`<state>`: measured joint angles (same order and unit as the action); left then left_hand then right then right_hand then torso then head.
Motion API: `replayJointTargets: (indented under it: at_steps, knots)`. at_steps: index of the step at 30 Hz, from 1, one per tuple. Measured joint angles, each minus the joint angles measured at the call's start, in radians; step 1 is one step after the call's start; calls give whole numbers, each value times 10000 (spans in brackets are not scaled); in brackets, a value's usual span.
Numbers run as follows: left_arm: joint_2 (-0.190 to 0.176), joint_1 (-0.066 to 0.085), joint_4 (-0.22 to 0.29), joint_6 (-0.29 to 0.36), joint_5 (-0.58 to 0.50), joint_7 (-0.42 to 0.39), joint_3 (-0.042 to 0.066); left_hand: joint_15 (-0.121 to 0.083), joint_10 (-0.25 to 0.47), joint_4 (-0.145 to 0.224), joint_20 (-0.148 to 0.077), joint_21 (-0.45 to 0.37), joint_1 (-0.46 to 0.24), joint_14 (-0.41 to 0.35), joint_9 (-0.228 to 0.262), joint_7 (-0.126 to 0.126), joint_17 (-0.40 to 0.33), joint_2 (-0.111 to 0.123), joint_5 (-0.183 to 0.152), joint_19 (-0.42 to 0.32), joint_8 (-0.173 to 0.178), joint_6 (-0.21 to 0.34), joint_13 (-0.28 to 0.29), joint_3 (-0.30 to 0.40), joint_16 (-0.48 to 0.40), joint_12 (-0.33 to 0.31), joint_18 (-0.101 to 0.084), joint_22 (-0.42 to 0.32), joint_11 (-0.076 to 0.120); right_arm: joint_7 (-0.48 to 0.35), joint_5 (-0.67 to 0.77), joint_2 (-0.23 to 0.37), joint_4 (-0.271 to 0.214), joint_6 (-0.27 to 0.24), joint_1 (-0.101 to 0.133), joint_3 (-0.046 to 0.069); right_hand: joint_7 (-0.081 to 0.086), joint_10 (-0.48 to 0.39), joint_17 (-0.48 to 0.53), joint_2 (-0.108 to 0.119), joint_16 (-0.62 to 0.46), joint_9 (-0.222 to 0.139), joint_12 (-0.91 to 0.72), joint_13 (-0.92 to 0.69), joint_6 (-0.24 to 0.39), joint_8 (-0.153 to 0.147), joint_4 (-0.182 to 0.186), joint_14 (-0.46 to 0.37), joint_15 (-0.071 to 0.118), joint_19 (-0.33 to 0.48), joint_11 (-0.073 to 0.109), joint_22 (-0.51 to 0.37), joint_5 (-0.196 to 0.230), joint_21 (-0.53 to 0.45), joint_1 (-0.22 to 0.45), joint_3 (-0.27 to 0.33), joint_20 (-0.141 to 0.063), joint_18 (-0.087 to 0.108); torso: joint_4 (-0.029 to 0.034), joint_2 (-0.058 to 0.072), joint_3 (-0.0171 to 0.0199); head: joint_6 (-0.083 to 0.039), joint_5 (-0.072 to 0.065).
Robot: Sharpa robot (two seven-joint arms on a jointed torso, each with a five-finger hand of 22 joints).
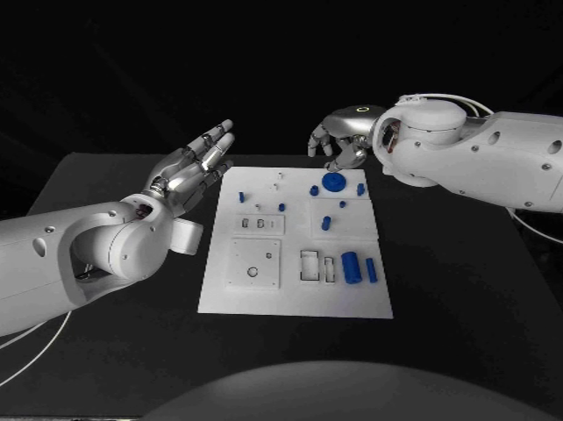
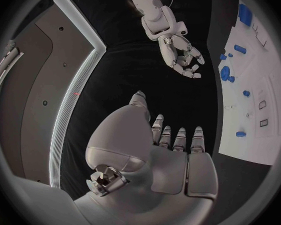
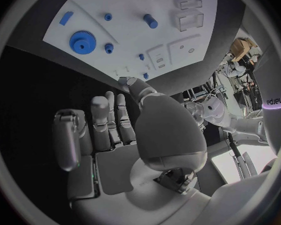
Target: Assemble the parts on the task board
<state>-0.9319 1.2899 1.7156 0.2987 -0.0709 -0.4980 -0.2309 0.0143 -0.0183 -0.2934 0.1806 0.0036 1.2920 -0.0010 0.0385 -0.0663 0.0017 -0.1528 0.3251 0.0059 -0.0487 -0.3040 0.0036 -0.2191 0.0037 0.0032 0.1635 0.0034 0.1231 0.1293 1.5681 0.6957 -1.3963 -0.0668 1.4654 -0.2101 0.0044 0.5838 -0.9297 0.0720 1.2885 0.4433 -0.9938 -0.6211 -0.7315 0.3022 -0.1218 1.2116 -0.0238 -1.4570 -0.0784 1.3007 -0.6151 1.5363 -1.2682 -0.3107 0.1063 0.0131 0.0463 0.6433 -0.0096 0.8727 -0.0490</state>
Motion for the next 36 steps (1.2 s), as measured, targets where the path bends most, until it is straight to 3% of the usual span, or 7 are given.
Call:
replayJointTargets:
  at_steps: [7, 12, 18, 21, 23, 28, 36]
  knots:
    - [113, 31, -200, -30, 30, 20, -1, 88, -34, 27, 104, 0, 140, -16, 21, 89, 0, -66, 177, 31, -89, -198, 11, -28, 0, 0, 0, 13, -103, -107, 709, -510, 606, -52, -120, -1, -11, -37, -2151, 150, 1218, 834, 653, -400, -83, 134, 247, 1723, 439, -108, 196, 74, 0, 310, 312, -747, -67, -2, 76, 71, -19, 1, -1]
    - [184, 37, -279, -111, 66, 44, -6, 150, -56, 27, 177, 0, 183, -4, 23, 120, 0, -104, 205, 31, -133, -300, 10, -28, 0, 0, 1, 36, -127, -278, 1001, -826, 1181, -177, -437, -12, 11, 240, -2598, 447, 1367, 1233, 2503, 535, 158, 30, 529, 2015, 385, -94, 125, 74, 505, 310, 609, -972, -139, 0, 81, 53, -30, 1, 40]
    - [207, 39, -346, -228, 159, 83, -11, 199, -106, 16, 248, 42, 262, 18, 39, 159, -7, -104, 253, 102, -191, -410, 19, -72, 0, 0, -2, 50, -177, -530, 1184, -1097, 1663, -304, -739, -13, 176, 112, -3120, 584, 1614, 621, 4344, 1465, 561, -1068, 879, 2289, 290, -96, -4, 73, 1367, 309, 746, -754, -23, 3, 81, 35, -33, 1, 47]
    - [215, 39, -368, -281, 199, 104, -13, 199, -106, 27, 267, 42, 301, 18, 44, 196, -8, -143, 253, 83, -192, -446, 19, -83, 0, 0, -1, 49, -176, -658, 1215, -1172, 1827, -343, -868, -12, 639, 58, -3184, 585, 1614, 343, 5017, 1813, 306, -1335, 946, 2289, 290, -96, 49, 73, 1428, 309, 746, -545, -23, 3, 75, 33, -33, 1, 117]
    - [236, 39, -400, -314, 220, 118, -16, 201, -89, 27, 319, 42, 301, 16, 44, 196, -8, -143, 275, 102, -192, -446, 19, -82, 0, 0, -2, 61, -197, -726, 1224, -1219, 1922, -345, -933, -12, 842, 56, -3184, 585, 1614, 231, 5269, 1941, 103, -1412, 1010, 2315, 317, -96, 51, 72, 1786, 309, 746, -410, -23, 3, 75, 27, -33, 1, 149]
    - [300, 38, -455, -389, 259, 150, -17, 270, -107, 27, 319, 80, 371, 17, 44, 232, -8, -153, 321, 103, -242, -482, 27, -82, 0, 0, -1, 61, -246, -864, 1231, -1329, 2152, -342, -1121, -11, 1014, 149, -3351, 556, 1695, 112, 5441, 2009, -70, -1481, 1070, 2378, 381, -96, 143, 72, 2126, 309, 718, -203, -23, 4, 80, 15, -33, 1, 247]
    - [322, 34, -480, -479, 307, 186, -19, 270, -107, 27, 355, 80, 433, 17, 53, 232, -6, -169, 369, 139, -281, -553, 27, -82, 0, 0, 0, 70, -246, -1019, 1231, -1415, 2382, -339, -1351, -11, 1025, 148, -3247, 547, 1705, 83, 5527, 2009, -155, -1539, 1145, 2366, 392, -96, 142, 71, 2125, 308, 624, -88, -24, 5, 87, 2, -31, 1, 383]
